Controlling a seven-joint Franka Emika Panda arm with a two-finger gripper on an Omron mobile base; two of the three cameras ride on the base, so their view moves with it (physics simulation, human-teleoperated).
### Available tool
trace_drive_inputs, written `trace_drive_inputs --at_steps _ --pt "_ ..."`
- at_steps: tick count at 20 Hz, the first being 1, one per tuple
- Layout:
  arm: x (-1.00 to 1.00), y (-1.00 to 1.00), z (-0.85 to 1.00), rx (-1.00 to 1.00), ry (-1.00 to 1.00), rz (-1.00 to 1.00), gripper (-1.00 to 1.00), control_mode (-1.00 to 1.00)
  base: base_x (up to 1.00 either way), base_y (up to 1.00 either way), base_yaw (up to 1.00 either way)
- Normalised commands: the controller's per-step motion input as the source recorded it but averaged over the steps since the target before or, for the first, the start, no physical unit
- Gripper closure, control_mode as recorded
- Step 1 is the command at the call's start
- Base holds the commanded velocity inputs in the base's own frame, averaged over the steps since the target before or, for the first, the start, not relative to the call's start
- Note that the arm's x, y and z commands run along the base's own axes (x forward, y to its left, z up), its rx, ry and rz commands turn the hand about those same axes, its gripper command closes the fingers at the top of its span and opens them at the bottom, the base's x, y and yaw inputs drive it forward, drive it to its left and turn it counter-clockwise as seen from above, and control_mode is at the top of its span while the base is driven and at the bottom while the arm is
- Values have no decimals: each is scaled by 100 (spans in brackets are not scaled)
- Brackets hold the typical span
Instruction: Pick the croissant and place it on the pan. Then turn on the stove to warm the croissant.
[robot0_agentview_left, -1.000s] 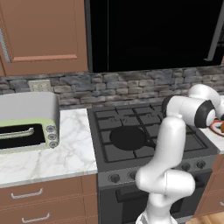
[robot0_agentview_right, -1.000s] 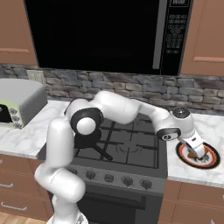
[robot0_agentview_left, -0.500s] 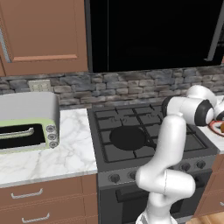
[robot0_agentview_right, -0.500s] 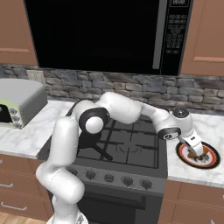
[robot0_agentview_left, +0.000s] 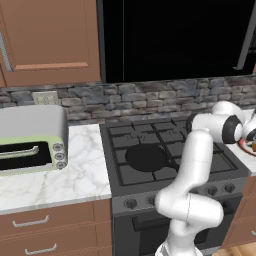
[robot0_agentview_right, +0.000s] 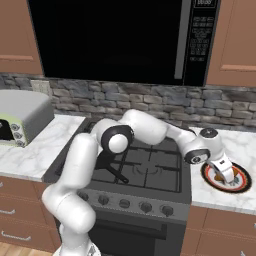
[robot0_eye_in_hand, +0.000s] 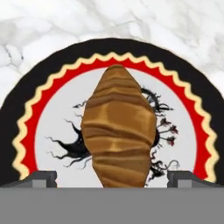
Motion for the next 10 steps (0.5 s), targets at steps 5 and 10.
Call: trace_drive_inputs --at_steps 5,10 --pt "24 -17 -32 0 4 -7 -100 -100 0 0 0" --pt "16 -37 -32 0 0 -2 -100 -100 0 0 0"
